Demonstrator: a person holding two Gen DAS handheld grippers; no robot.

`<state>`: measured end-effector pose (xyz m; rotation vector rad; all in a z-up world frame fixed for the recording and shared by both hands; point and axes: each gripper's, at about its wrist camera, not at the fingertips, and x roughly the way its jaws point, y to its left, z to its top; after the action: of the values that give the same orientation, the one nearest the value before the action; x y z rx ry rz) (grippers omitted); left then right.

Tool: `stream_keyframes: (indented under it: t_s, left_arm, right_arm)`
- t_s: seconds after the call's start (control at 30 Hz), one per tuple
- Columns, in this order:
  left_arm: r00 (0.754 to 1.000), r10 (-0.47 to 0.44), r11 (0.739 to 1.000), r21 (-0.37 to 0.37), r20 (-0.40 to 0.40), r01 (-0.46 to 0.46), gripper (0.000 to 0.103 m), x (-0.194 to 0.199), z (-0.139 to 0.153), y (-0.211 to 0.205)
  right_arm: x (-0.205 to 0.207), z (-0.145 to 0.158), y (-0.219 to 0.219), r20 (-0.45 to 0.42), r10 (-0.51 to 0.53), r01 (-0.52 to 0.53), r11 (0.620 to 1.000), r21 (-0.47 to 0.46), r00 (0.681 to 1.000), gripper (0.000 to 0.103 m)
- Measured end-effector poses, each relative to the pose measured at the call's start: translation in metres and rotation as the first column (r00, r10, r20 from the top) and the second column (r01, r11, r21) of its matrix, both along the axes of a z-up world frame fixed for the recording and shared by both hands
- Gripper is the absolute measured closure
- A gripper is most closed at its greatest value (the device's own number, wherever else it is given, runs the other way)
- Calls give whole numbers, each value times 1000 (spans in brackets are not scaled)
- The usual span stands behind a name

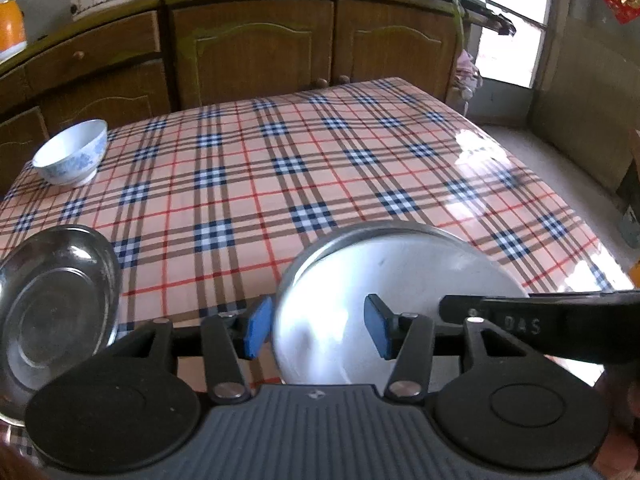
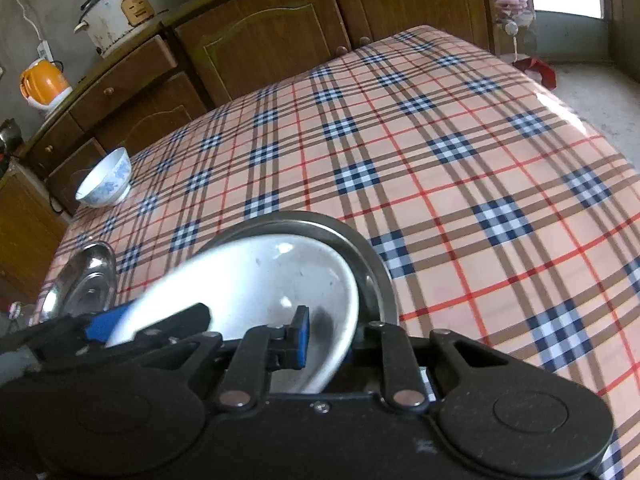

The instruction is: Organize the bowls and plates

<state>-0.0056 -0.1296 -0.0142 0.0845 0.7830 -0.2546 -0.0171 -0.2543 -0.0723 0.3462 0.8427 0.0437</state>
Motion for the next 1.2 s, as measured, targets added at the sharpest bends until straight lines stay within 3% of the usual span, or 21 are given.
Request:
stream_keyframes:
  t_s: [0.3, 0.47, 0.7, 0.8, 0.87, 0.97, 1.2]
  left_arm:
    - [1000, 3, 1000, -1, -12, -3, 51, 1, -1, 2]
    - [1000, 8, 1000, 6, -25, -8, 51, 0, -5, 3]
    - [998, 19, 999, 33, -59, -17, 51, 3, -15, 5]
    - [997, 27, 1000, 10, -69, -26, 50, 2, -15, 8]
    - [997, 30, 1000, -2, -66, -30, 50, 2, -12, 9]
    - [998, 34, 999, -20, -57, -35, 50, 1, -8, 11]
    - [998, 56, 997, -48, -29, -57, 39, -3, 4, 16]
  right_arm:
    - [2, 4, 5, -14, 19, -20, 998, -61, 1000, 82]
    - [1, 12, 0, -14, 25, -25, 998, -53, 1000, 71]
    - [-2, 24, 4, -10, 37, -38, 993, -110, 999, 57]
    - [-6, 32, 5, 23, 26, -22, 986, -165, 999, 41]
    - [-9, 38, 2, 47, 17, -8, 981, -196, 999, 40]
    - [-10, 42, -8, 60, 2, 8, 987, -163, 998, 40]
    - [-16, 44, -14, 68, -35, 46, 986, -158, 997, 40]
